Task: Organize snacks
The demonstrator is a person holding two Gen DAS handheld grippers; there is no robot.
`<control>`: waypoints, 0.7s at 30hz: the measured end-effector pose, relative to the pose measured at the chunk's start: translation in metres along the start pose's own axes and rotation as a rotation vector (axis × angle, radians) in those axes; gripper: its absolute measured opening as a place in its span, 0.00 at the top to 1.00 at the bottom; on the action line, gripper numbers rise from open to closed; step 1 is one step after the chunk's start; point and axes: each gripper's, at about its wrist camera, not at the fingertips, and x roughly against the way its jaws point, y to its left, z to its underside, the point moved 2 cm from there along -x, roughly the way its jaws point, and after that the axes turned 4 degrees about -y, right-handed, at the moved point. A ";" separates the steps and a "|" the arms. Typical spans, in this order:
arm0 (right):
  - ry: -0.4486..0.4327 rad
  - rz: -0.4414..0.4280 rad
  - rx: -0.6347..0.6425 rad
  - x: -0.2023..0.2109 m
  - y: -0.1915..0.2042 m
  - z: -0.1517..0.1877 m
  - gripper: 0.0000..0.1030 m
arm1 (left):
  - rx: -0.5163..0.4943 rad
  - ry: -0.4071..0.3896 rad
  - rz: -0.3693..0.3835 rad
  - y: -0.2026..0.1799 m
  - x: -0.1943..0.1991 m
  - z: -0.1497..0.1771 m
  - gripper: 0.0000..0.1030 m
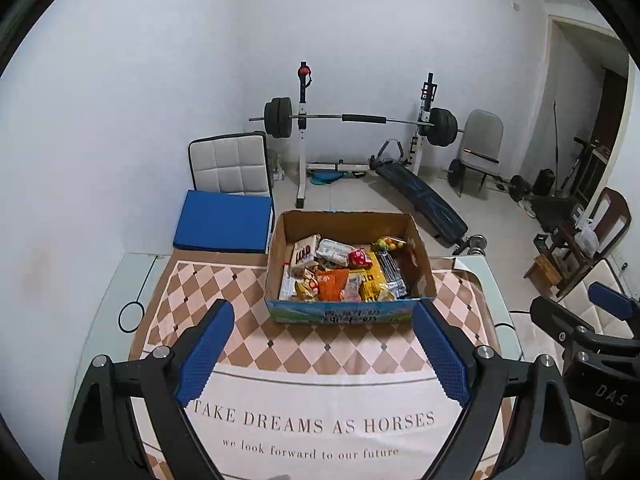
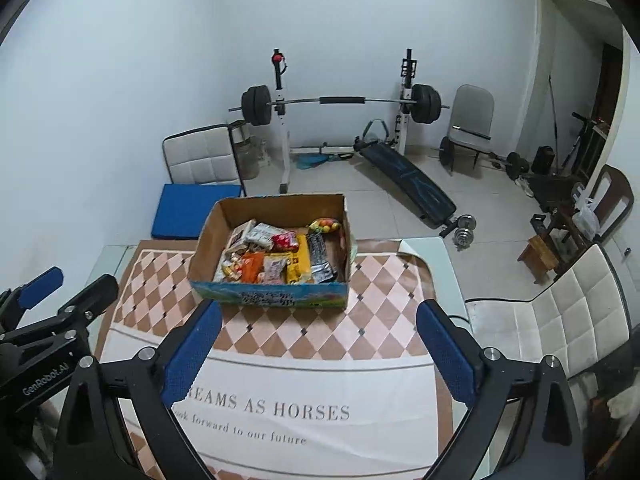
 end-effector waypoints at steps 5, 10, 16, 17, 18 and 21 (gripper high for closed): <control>0.011 0.014 -0.015 -0.021 -0.006 -0.009 0.02 | -0.010 0.017 -0.002 -0.002 -0.015 -0.005 0.03; 0.016 0.035 -0.017 -0.036 -0.010 -0.013 0.02 | -0.002 0.016 -0.008 -0.002 -0.026 -0.007 0.03; 0.018 0.052 -0.013 -0.048 -0.012 -0.017 0.02 | -0.001 0.024 -0.020 0.001 -0.038 -0.009 0.03; 0.018 0.053 -0.013 -0.049 -0.012 -0.017 0.02 | -0.003 0.025 -0.022 0.001 -0.040 -0.010 0.03; 0.018 0.056 -0.012 -0.051 -0.012 -0.018 0.02 | -0.004 0.024 -0.022 0.001 -0.041 -0.011 0.03; 0.020 0.058 -0.009 -0.054 -0.011 -0.017 0.02 | -0.004 0.025 -0.022 0.002 -0.043 -0.012 0.03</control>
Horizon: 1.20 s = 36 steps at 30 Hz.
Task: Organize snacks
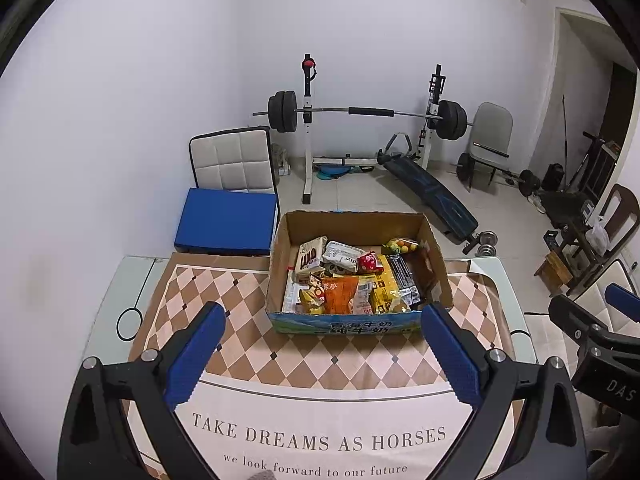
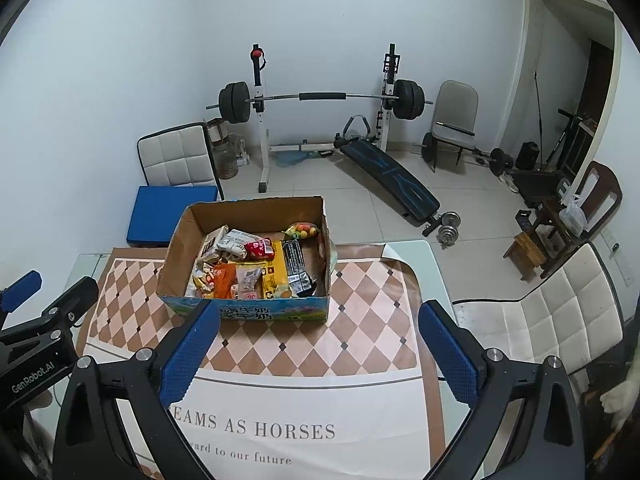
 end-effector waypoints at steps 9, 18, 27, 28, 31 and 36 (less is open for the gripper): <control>-0.001 0.003 0.002 -0.002 0.000 -0.001 0.01 | 0.002 0.000 -0.002 0.001 -0.002 0.000 0.03; 0.002 -0.007 -0.004 -0.012 0.000 -0.001 0.01 | 0.001 0.004 0.000 0.001 -0.003 0.000 0.03; -0.001 -0.007 -0.006 -0.013 0.000 -0.002 0.01 | 0.013 0.010 0.001 0.005 -0.013 0.002 0.03; -0.002 -0.007 -0.004 -0.012 0.000 -0.002 0.01 | 0.013 0.010 0.003 0.005 -0.013 0.002 0.03; -0.002 -0.008 -0.004 -0.013 0.000 -0.002 0.00 | 0.012 0.010 0.002 0.005 -0.013 0.002 0.03; -0.002 -0.011 -0.002 -0.014 0.000 -0.003 0.00 | 0.013 0.009 0.004 0.005 -0.013 0.002 0.03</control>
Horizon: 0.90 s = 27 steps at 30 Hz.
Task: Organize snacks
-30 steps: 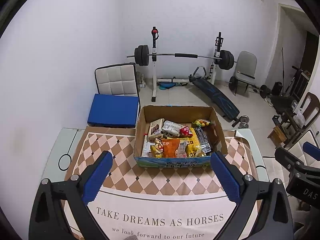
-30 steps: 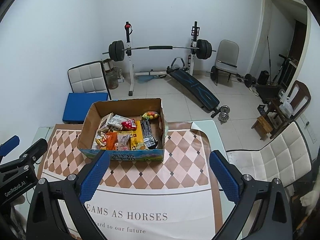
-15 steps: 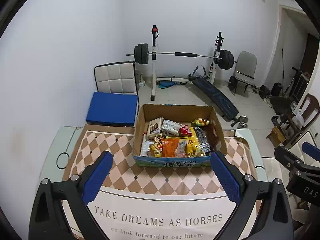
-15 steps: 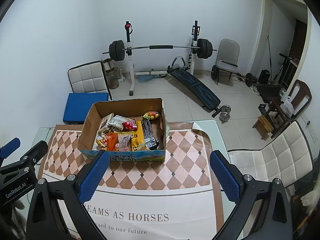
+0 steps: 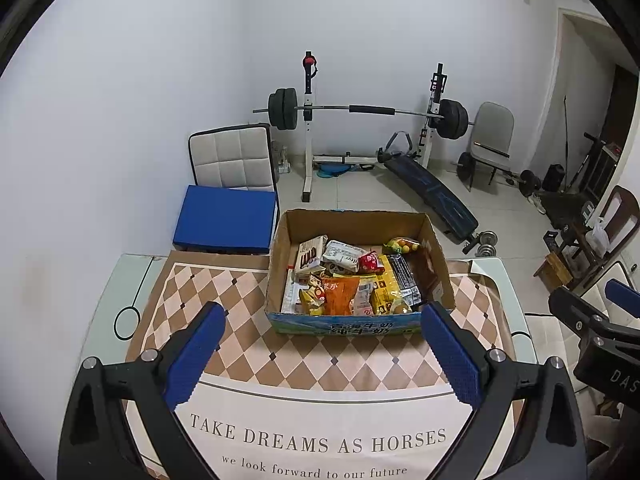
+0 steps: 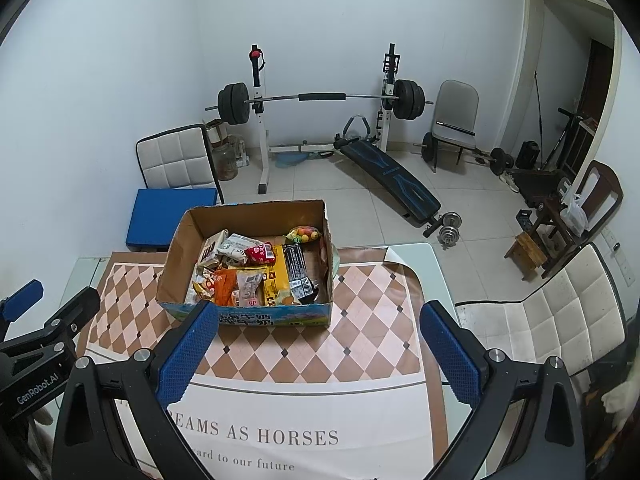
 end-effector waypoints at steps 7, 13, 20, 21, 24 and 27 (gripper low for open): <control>-0.004 -0.006 0.013 0.003 0.003 -0.004 0.00 | 0.002 -0.001 0.003 0.000 -0.001 0.000 0.03; -0.004 -0.008 0.015 0.003 0.005 -0.005 0.00 | 0.002 -0.003 0.004 0.000 0.000 -0.001 0.03; -0.004 -0.009 0.016 0.004 0.006 -0.005 0.00 | 0.002 -0.006 0.004 -0.001 0.003 -0.002 0.03; -0.005 -0.009 0.016 0.004 0.006 -0.005 0.00 | 0.001 -0.008 0.004 -0.001 0.004 -0.002 0.03; -0.005 -0.010 0.017 0.004 0.006 -0.005 0.00 | -0.005 -0.011 0.005 -0.002 0.006 -0.005 0.03; -0.006 -0.010 0.019 0.004 0.006 -0.005 0.00 | -0.004 -0.009 0.004 -0.003 0.006 -0.005 0.03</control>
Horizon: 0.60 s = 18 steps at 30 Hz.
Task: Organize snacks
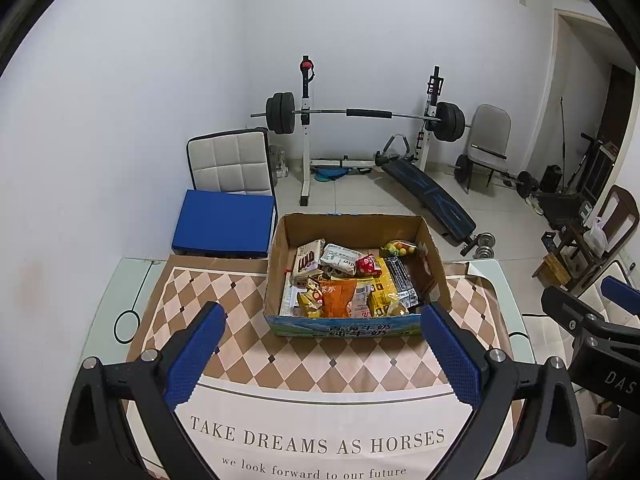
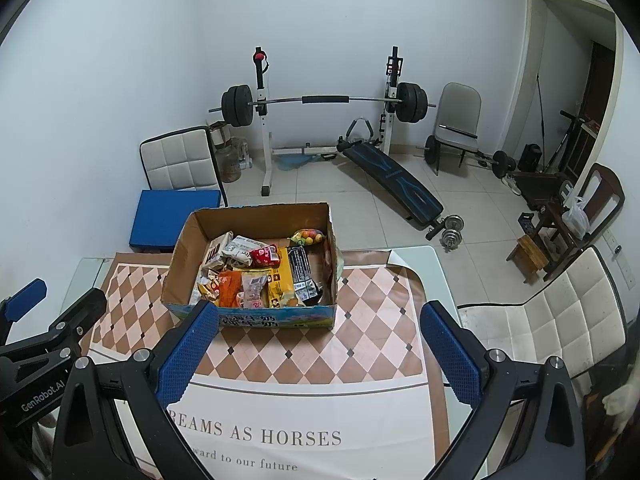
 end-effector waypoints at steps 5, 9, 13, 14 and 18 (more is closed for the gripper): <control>0.001 0.000 -0.002 0.000 0.000 0.000 0.00 | 0.000 -0.001 0.003 0.000 0.001 0.000 0.03; 0.001 0.001 -0.002 0.000 0.000 0.000 0.00 | 0.000 -0.001 0.004 0.000 0.001 0.000 0.03; 0.000 0.003 -0.002 0.001 0.000 0.000 0.00 | 0.000 0.000 0.004 0.000 0.001 0.000 0.03; 0.000 0.003 -0.003 0.001 0.000 0.000 0.00 | 0.001 -0.001 0.004 0.000 0.001 0.000 0.03; 0.000 0.001 -0.002 0.002 0.000 0.000 0.00 | 0.001 -0.002 0.006 0.000 0.003 0.000 0.03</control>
